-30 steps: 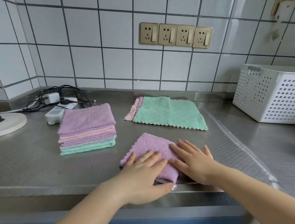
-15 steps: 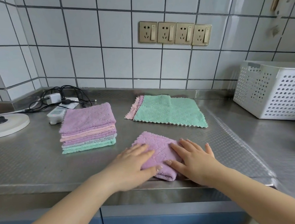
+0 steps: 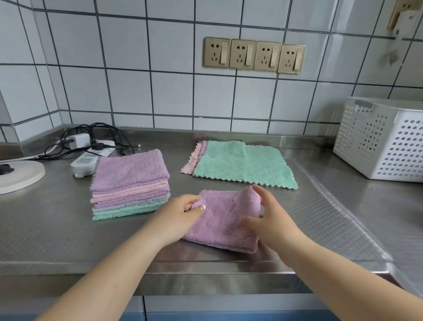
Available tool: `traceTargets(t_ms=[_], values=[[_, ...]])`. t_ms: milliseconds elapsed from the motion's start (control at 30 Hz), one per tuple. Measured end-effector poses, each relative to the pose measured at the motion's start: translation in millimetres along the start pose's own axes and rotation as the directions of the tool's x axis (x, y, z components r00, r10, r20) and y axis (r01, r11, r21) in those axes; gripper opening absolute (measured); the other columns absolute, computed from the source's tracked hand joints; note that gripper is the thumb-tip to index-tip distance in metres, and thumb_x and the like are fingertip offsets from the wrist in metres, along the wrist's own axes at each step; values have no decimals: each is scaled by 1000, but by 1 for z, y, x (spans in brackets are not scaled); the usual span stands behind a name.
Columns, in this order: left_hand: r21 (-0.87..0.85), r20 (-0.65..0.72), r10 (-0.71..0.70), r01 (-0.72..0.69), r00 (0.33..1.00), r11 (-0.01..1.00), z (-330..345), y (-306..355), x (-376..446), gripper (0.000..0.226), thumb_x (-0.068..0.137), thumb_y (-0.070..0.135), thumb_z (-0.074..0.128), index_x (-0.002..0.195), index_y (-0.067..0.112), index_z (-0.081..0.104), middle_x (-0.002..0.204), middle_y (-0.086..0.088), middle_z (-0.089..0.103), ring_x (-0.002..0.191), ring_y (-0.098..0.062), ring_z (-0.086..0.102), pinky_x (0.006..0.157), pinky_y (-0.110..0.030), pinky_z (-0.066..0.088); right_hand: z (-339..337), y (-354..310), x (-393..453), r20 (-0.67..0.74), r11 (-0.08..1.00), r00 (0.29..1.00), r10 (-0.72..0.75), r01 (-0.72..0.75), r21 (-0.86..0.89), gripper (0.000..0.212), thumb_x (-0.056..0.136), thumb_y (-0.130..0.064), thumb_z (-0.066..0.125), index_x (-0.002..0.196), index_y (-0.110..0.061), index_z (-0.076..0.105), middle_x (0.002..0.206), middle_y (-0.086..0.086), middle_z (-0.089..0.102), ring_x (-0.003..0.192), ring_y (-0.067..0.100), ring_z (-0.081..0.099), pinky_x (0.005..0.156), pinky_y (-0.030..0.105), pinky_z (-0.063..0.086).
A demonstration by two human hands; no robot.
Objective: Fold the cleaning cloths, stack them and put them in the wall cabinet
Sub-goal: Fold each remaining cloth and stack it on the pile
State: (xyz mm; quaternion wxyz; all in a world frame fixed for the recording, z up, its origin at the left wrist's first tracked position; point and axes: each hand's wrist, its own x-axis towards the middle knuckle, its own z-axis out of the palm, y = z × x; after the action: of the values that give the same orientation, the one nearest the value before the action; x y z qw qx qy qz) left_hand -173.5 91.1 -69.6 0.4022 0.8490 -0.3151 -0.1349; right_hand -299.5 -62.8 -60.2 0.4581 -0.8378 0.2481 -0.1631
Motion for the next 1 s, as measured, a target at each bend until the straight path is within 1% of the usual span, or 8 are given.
traceTargets(t_ms=[133, 233, 367, 500, 600, 767, 867, 1000], values=[[-126, -31, -1, -3, 1000, 992, -8, 1, -1, 36, 94, 32, 50, 129, 26, 52, 134, 7, 53, 115, -4, 49, 91, -20, 34, 9, -20, 16, 63, 853, 990, 122, -137, 503, 65, 83, 2, 55, 136, -32, 41, 131, 9, 53, 99, 26, 65, 88, 43, 55], [-349, -87, -38, 5, 995, 937, -18, -1, 0, 28, 94, 29, 52, 122, 31, 54, 133, 8, 52, 111, -3, 48, 96, -26, 39, 4, -43, 25, 83, 788, 991, 104, -133, 602, 59, 82, 5, 56, 130, -30, 50, 121, 24, 58, 87, 30, 62, 80, 45, 53], [-802, 26, -130, 99, 991, 589, -38, 6, -7, 37, 93, 19, 55, 130, 23, 51, 138, 5, 45, 111, -14, 56, 90, -46, 53, -7, -75, 31, 120, 691, 993, 14, -96, 716, 51, 86, 8, 49, 126, -23, 54, 96, 18, 70, 70, 25, 65, 54, 28, 52], [-925, 16, -64, 39, 998, 379, -70, 6, -8, 35, 93, 10, 52, 126, 22, 55, 120, 1, 61, 91, -27, 68, 79, -44, 57, -5, -103, 41, 161, 621, 982, -96, -67, 781, 46, 88, 9, 44, 120, -20, 58, 97, 15, 73, 81, 27, 67, 67, 32, 54], [-904, -114, -49, -83, 992, 420, -102, 1, -3, 35, 92, 4, 51, 120, 23, 59, 106, -7, 70, 87, -23, 69, 73, -41, 59, 12, -116, 59, 168, 668, 981, -97, -60, 741, 41, 89, 8, 44, 106, -22, 65, 83, 8, 73, 66, 18, 67, 57, 25, 54], [-620, -291, -72, -131, 954, 774, -145, -16, 12, 33, 92, 8, 53, 108, 35, 64, 97, 3, 61, 75, -9, 55, 76, -30, 44, 52, -137, 99, 158, 793, 980, -124, 2, 609, 37, 91, 8, 43, 110, -15, 65, 99, 8, 66, 78, 19, 59, 73, 28, 53], [-363, -361, -33, -107, 932, 926, -164, -27, 20, 27, 93, 20, 53, 113, 36, 60, 110, 12, 56, 96, -3, 55, 88, -22, 36, 73, -150, 120, 205, 894, 970, -130, 26, 446, 37, 93, 2, 42, 113, -21, 64, 108, 12, 64, 82, 22, 56, 68, 33, 52], [-179, -398, -23, -53, 917, 982, -176, -40, 28, 34, 93, 19, 54, 127, 19, 57, 129, 6, 56, 115, -7, 52, 91, -18, 34, 94, -152, 139, 307, 983, 949, -74, 18, 181, 42, 95, -7, 40, 130, -27, 54, 100, 9, 59, 73, 23, 47, 61, 32, 40]])
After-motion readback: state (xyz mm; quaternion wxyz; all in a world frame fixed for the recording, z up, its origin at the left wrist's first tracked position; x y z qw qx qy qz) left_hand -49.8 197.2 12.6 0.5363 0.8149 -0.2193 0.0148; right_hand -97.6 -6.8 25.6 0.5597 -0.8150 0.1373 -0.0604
